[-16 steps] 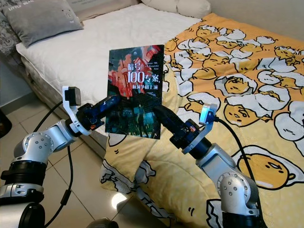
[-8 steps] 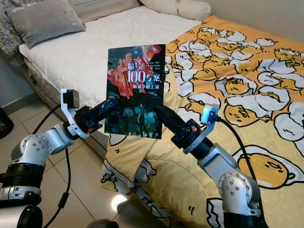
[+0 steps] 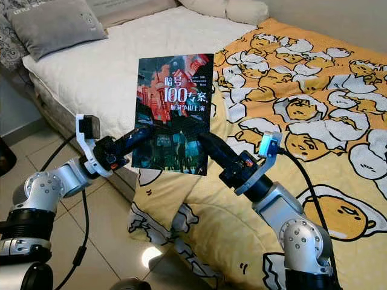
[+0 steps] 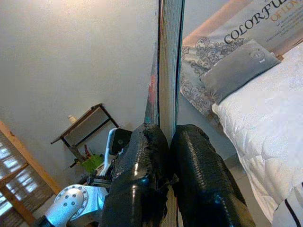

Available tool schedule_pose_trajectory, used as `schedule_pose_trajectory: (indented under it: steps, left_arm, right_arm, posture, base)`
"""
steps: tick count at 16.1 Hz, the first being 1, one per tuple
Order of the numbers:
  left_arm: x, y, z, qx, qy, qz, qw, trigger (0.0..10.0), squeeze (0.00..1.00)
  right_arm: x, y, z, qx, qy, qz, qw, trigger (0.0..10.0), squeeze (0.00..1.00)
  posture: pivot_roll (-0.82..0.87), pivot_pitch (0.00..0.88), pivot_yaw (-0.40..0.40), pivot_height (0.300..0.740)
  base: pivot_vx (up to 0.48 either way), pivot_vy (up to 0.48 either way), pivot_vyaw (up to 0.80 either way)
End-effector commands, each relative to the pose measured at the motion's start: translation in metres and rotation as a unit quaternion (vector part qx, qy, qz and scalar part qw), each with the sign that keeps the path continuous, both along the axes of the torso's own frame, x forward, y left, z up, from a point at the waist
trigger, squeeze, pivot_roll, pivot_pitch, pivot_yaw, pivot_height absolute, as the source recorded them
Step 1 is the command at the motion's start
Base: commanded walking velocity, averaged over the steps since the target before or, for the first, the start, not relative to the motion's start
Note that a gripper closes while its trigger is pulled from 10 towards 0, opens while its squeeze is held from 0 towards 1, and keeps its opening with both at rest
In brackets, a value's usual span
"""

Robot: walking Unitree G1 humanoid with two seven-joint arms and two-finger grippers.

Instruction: Clean up the room

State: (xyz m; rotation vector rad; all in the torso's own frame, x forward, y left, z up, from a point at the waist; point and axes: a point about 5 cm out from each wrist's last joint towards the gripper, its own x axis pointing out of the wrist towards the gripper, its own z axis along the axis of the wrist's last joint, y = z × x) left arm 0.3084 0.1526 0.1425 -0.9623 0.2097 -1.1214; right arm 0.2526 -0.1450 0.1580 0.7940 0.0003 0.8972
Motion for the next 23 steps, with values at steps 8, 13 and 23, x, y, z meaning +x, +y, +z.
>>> schedule_pose_trajectory:
  steps: [8,13,23]
  left_arm:
    - [-0.003,0.001,0.005,-0.001,-0.015,-0.014,1.000,0.0,0.00]
    - [-0.007,0.005,0.020,-0.020,-0.046,-0.042,0.998,0.0,0.00]
    - [-0.012,0.007,0.027,-0.015,-0.054,-0.064,0.996,0.0,0.00]
  right_arm:
    - [0.001,0.005,0.014,0.008,-0.029,0.023,0.999,10.0,1.00]
    - [0.004,0.006,0.013,-0.004,-0.020,0.038,0.999,10.0,1.00]
    - [0.013,0.008,0.012,-0.030,-0.022,0.054,0.998,3.0,0.00]
  posture:
    - [-0.03,0.000,0.038,0.740]
    - [-0.03,0.000,0.039,0.740]
    - [-0.02,0.000,0.038,0.740]
  base:
    - [0.000,0.000,0.00]
    - [0.000,0.000,0.00]
    - [0.000,0.000,0.00]
